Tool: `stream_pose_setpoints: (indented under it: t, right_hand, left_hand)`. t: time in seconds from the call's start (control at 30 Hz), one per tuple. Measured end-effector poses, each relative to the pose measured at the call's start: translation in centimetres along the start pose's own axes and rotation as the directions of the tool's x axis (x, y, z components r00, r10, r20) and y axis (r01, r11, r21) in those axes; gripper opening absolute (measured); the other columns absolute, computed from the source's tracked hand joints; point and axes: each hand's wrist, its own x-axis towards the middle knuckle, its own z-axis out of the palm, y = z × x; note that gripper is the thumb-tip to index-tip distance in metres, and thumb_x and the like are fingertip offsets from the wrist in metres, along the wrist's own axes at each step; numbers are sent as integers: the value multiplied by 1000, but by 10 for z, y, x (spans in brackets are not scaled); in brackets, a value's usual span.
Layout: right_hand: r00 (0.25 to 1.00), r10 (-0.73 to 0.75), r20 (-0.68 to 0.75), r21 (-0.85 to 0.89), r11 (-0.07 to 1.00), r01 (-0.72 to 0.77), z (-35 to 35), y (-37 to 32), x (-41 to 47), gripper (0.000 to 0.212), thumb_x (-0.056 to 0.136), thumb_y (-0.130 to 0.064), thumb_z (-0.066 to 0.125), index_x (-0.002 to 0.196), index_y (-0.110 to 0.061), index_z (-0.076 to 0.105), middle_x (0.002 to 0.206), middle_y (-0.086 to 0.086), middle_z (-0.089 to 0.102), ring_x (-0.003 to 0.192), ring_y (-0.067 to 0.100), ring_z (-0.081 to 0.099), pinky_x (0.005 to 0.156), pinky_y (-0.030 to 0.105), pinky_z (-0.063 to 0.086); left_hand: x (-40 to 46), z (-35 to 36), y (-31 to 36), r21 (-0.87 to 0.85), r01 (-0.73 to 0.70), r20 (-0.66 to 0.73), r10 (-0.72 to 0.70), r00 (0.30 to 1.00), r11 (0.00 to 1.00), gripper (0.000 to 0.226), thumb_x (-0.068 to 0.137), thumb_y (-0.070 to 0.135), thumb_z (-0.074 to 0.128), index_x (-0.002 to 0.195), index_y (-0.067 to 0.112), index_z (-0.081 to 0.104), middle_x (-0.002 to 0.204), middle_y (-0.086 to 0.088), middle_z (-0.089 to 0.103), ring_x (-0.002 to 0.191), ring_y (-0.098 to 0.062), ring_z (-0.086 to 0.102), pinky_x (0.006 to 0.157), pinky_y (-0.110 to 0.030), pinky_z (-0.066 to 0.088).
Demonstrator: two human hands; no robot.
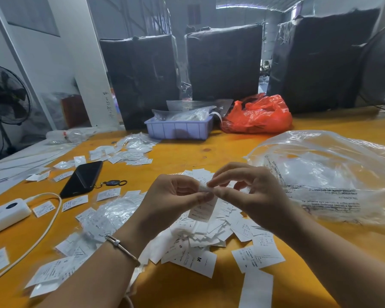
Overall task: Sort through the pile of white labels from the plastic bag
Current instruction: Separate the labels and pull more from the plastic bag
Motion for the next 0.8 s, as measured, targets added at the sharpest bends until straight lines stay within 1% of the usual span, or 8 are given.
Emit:
stream_pose_setpoints:
  t: [0.17, 0.37, 0.43, 0.5, 0.57, 0.63, 0.73, 0.8]
  right_hand:
    - [994, 28, -102, 71, 997, -21, -8, 1, 3, 11, 78, -3, 74, 82, -13, 76, 78, 0, 72, 74, 12, 65, 64, 31, 53]
    - [1000, 9, 5, 66, 998, -9, -2, 2, 0, 10, 80, -6, 73, 79, -15, 76, 77, -1, 71, 74, 18, 64, 63, 30, 50]
    - [998, 19, -56, 50, 999, -16, -4, 4, 1, 10, 81, -6, 72, 78, -15, 76, 75, -2, 71, 73, 14, 64, 61, 25, 49]
    - [978, 34, -205, -32, 999, -42, -7, 7, 2, 11, 80, -7, 71, 74, -15, 75, 69, -6, 70, 65, 8, 62, 57, 19, 46]
    - [926, 15, -378, -221, 969, -106, -12, 12, 3, 11, 77, -9, 69, 70, -15, 74, 64, -6, 68, 60, 9, 61, 56, 27, 50]
    - [876, -8, -483, -410, 886, -218, -18, 18, 4, 12, 76, -12, 65, 65, -14, 69, 59, -3, 65, 57, 18, 60, 56, 33, 49]
    - [878, 69, -473, -574, 732, -367, -26, 29, 6, 18, 78, -17, 60, 60, -15, 61, 56, -1, 59, 58, 23, 55, 70, 35, 40]
    - [878, 159, -451, -640, 629, -442, -29, 38, 6, 14, 80, -18, 57, 67, -17, 61, 65, -1, 60, 69, 23, 56, 75, 34, 30]
  left_hand:
    - [0, -1, -2, 6, 11, -43, -11, 999, 1000, 21, 69, 29, 76, 79, 10, 76, 84, -3, 78, 79, -14, 73, 64, -18, 54]
    - [0, -1, 3, 49, 15, -43, -13, 999, 999, 25, 70, 34, 76, 82, 12, 78, 81, -2, 77, 75, -11, 71, 65, -17, 54]
    - [0, -5, 7, 66, 62, -45, -59, 997, 996, 22, 70, 37, 76, 78, 16, 78, 80, -1, 76, 72, -8, 69, 63, -15, 51]
    - [3, -17, 7, 150, 197, -80, -186, 979, 969, 21, 73, 38, 78, 76, 17, 78, 76, 1, 75, 65, -3, 64, 57, -11, 48]
    - [7, -34, 4, 332, 405, -188, -361, 913, 852, 18, 78, 33, 80, 74, 16, 77, 69, 2, 73, 58, -3, 61, 51, -14, 46]
    - [6, -56, -2, 486, 548, -292, -465, 836, 681, 20, 80, 31, 80, 68, 16, 75, 67, 2, 70, 63, -8, 62, 52, -21, 45]
    - [5, -78, -9, 561, 636, -361, -535, 764, 530, 19, 79, 30, 82, 65, 17, 77, 81, -2, 71, 83, -19, 63, 64, -28, 47]
    - [5, -83, -12, 580, 655, -386, -545, 744, 484, 19, 77, 30, 83, 64, 18, 77, 82, -2, 71, 84, -20, 63, 62, -28, 45]
